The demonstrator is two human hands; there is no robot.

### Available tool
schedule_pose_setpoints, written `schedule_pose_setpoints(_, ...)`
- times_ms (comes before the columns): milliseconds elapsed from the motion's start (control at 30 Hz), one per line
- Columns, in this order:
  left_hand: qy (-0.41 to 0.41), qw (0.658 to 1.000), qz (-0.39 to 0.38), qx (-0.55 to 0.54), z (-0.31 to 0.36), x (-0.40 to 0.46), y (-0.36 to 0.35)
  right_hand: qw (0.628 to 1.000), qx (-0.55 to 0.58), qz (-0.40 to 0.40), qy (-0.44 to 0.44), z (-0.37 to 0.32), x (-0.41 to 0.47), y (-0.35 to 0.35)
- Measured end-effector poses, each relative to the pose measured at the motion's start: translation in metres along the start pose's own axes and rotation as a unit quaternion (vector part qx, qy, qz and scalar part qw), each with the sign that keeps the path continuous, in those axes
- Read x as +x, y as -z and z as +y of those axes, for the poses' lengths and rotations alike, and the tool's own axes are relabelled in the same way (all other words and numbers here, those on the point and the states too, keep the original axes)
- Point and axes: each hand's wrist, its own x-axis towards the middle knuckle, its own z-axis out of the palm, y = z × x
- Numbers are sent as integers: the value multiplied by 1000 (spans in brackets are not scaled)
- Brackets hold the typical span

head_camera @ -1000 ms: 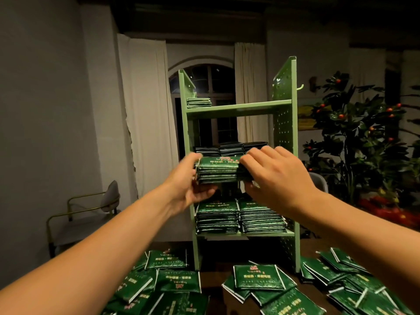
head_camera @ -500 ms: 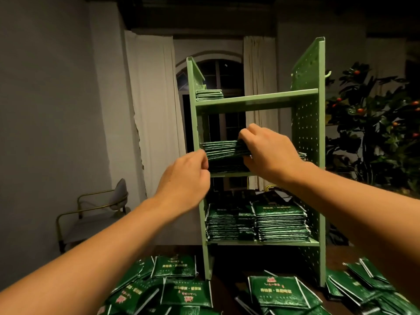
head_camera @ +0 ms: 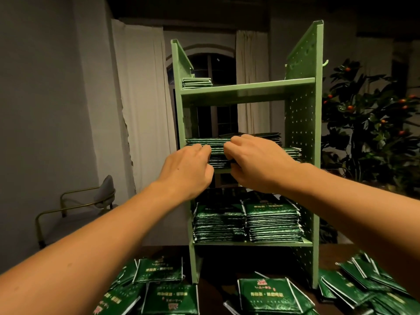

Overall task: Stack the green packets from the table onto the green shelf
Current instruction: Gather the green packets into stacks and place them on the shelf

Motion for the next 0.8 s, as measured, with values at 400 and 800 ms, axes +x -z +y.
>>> schedule_pose_setpoints(400,39,999,-13,-24,-13,-12,2,992,84,-39,-81,6,-4,-4)
schedule_pose_setpoints(800,8,989,-133,-62,23,-63,54,974,135,-143,-113,-11,-63,48)
